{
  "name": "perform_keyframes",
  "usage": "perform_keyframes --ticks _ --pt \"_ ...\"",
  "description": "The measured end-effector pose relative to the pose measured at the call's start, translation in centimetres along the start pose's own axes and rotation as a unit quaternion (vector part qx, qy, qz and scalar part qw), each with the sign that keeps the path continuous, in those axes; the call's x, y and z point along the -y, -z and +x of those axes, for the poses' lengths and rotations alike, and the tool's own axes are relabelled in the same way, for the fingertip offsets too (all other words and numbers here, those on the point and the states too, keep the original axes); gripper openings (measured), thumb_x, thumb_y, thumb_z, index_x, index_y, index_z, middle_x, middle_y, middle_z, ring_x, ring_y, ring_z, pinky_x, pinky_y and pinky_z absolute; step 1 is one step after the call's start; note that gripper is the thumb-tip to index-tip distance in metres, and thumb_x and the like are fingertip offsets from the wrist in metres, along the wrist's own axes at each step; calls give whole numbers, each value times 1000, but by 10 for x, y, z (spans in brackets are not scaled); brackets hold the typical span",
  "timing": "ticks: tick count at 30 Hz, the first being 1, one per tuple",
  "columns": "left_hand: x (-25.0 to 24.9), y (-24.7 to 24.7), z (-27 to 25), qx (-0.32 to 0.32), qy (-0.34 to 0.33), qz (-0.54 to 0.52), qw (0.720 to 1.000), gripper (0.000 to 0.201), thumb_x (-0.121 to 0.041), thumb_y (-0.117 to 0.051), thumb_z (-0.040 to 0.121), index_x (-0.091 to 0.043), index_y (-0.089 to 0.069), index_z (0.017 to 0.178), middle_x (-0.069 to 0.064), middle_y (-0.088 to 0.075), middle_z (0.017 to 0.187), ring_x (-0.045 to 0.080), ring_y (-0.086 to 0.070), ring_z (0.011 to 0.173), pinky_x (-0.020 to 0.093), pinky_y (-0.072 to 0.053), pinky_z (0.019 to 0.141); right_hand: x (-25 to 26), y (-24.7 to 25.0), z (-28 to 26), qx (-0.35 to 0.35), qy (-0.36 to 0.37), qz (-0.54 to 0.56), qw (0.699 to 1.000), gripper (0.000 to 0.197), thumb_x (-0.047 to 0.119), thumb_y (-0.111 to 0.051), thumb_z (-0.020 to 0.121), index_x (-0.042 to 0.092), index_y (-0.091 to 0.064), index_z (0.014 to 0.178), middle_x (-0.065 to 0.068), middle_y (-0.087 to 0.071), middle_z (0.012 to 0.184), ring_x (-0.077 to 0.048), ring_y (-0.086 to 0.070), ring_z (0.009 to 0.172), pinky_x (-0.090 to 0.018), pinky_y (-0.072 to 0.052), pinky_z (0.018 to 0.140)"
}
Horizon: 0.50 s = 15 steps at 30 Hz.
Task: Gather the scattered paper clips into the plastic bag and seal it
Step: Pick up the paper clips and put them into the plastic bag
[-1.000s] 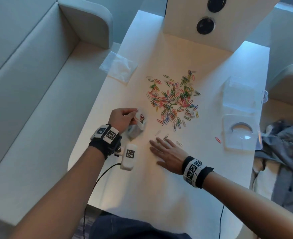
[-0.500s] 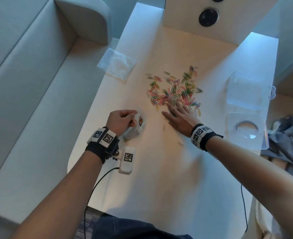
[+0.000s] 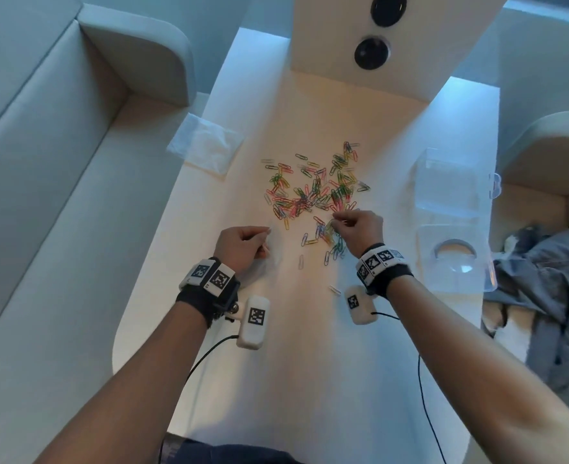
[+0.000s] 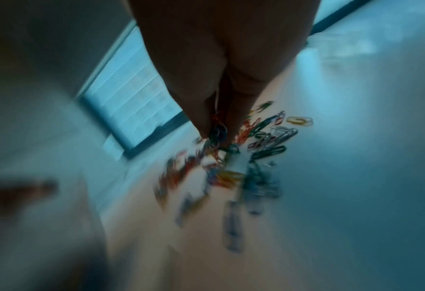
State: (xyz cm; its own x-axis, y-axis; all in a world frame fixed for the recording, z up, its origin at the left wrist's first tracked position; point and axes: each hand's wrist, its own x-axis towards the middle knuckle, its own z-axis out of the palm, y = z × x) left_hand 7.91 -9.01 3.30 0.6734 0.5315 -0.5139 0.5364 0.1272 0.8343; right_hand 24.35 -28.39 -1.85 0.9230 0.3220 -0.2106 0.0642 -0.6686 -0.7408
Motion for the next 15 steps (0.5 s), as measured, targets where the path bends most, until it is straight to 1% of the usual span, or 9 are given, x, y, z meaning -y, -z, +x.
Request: perform_keyframes --ticks 1,2,3,5,8,10,12,13,15 --pt "-1 -3 0 -1 -1 4 1000 14 -8 -62 91 -8 -75 96 11 -73 84 20 -66 75 34 -56 86 1 2 -3 -19 -85 100 991 17 17 -78 80 13 -78 97 -3 -76 90 -13 -72 81 -28 -59 84" --pt "-2 -5 1 -1 -3 7 1000 13 -9 -63 91 -12 -76 93 9 -74 83 20 -67 75 34 -57 86 4 4 -6 -23 -157 222 962 18 14 -77 81 11 -77 98 -5 -76 95 -14 -72 84 -28 -59 83" --pt "-4 -7 2 0 -6 12 1000 14 -9 -63 90 -16 -76 90 8 -74 82 20 -67 75 35 -57 86 8 6 -12 -10 -210 344 915 20 9 -74 83 7 -74 103 -8 -74 103 -17 -71 90 -27 -59 82" --pt "-6 -12 1 2 -8 19 1000 14 -10 -64 90 -19 -75 88 9 -75 81 20 -68 74 36 -57 86 20 9 -26 24 -250 491 834 28 1 -65 88 -2 -64 116 -10 -67 112 -18 -67 97 -23 -58 81" --pt "-8 -21 -3 8 -13 32 999 13 -10 -64 91 -8 -76 96 8 -73 76 15 -67 66 32 -58 82 37 5 -47 68 -279 615 734 28 -3 -61 89 -9 -61 116 -17 -67 113 -26 -65 108 -31 -57 88" --pt "-9 -28 -9 16 -20 43 999 15 -10 -63 91 -4 -75 100 8 -71 73 13 -65 59 28 -58 75 46 -1 -63 99 -288 650 696 29 -2 -62 90 -10 -59 118 -18 -68 105 -27 -66 103 -31 -58 85" --pt "-11 -33 -14 27 -22 36 999 16 -8 -62 92 -3 -73 101 11 -70 74 14 -63 57 21 -56 63 54 -9 -75 111 -290 647 697 29 0 -61 91 -10 -59 118 -18 -68 100 -25 -67 98 -28 -60 81" --pt "-12 -36 -16 32 -24 35 999 16 -7 -62 91 -3 -73 102 13 -70 76 15 -63 58 20 -56 61 55 -13 -80 107 -284 629 715 26 0 -59 92 -11 -60 116 -19 -68 99 -23 -68 94 -27 -60 79" --pt "-13 -40 -18 41 -26 39 998 18 -6 -61 91 -3 -73 104 13 -71 76 21 -65 64 28 -59 67 57 -20 -87 87 -270 579 765 22 0 -57 94 -12 -62 112 -22 -68 99 -23 -68 90 -29 -59 83"
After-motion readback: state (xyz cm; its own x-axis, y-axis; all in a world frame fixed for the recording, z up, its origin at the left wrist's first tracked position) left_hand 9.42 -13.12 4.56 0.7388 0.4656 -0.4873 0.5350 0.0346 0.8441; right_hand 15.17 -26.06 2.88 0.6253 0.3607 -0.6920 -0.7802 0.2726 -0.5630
